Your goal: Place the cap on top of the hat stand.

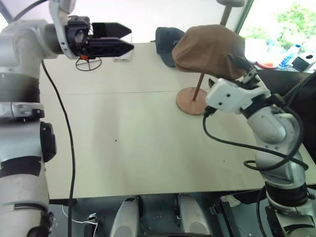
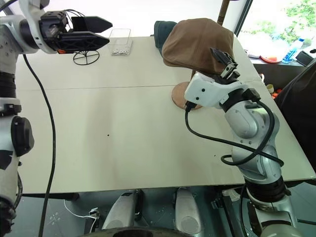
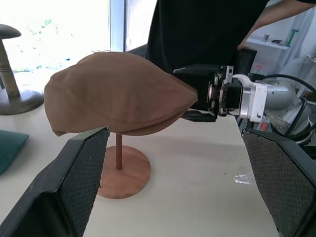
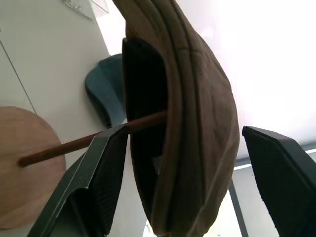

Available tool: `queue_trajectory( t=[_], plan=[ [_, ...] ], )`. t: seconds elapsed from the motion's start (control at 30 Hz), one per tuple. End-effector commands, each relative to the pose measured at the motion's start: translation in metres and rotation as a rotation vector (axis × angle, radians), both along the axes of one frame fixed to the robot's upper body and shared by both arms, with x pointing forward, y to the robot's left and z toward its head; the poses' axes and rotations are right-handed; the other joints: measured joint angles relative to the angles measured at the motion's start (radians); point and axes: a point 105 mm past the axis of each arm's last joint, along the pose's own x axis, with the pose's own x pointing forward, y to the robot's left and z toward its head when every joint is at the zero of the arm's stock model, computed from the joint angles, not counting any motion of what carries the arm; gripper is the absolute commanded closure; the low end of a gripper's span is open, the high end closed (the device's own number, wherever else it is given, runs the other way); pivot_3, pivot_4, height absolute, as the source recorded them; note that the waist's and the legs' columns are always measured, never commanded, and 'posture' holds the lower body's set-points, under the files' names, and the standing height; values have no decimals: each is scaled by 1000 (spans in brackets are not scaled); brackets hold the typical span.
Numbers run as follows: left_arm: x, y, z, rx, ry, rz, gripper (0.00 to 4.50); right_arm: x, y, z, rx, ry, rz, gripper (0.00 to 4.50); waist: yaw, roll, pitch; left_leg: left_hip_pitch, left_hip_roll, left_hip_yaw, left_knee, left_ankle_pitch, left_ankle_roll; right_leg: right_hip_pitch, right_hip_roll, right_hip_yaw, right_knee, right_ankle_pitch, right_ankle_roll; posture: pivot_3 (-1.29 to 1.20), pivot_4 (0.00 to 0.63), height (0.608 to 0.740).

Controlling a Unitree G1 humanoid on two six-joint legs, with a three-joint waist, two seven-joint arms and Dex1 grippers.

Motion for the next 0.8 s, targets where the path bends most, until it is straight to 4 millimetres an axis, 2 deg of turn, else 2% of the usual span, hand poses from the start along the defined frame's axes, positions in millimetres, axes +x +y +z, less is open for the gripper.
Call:
queue_trajectory(
  t=[0.03, 0.13, 0.33, 0.47, 0.57, 0.63, 0.8],
  plan=[
    [-9, 3, 14, 0, -70, -3, 0, 0, -3, 9, 5, -46, -25, 1995, 1, 0, 0, 0, 0, 0, 0, 0, 0, 0, 0, 0, 0, 0, 0, 0, 150, 740],
    [-10, 6, 13, 6, -76, 9, 0, -2, -3, 21, -22, -108, -10, 3498, 0, 0, 0, 0, 0, 0, 0, 0, 0, 0, 0, 0, 0, 0, 0, 0, 150, 740],
    [-9, 12, 16, -1, -84, 46, 0, -11, 4, 56, -126, -276, 115, 3498, -2, 0, 0, 0, 0, 0, 0, 0, 0, 0, 0, 0, 0, 0, 0, 0, 150, 740],
    [-9, 15, 17, -7, -87, 60, 0, -7, 4, 73, -172, -343, 208, 3498, -4, 0, 0, 0, 0, 0, 0, 0, 0, 0, 0, 0, 0, 0, 0, 0, 150, 740],
    [-10, 16, 18, -9, -88, 69, 0, -1, 8, 67, -152, -314, 299, 3498, -5, 0, 0, 0, 0, 0, -1, 0, 0, 0, 0, 0, -1, 0, 0, 0, 150, 740],
    [-9, 17, 18, -8, -88, 78, 0, -1, 13, 51, -135, -249, 399, 3498, -5, 0, 0, 0, 0, 0, -1, 0, 0, 0, 0, 0, -1, 0, 0, 0, 150, 740],
    [-8, 18, 18, -7, -83, 96, 0, 5, 3, 36, -146, -252, 414, 3498, -4, 0, 0, 0, 0, 0, 0, 0, 0, 0, 0, 0, -1, 0, 0, 0, 150, 740]
  ],
)
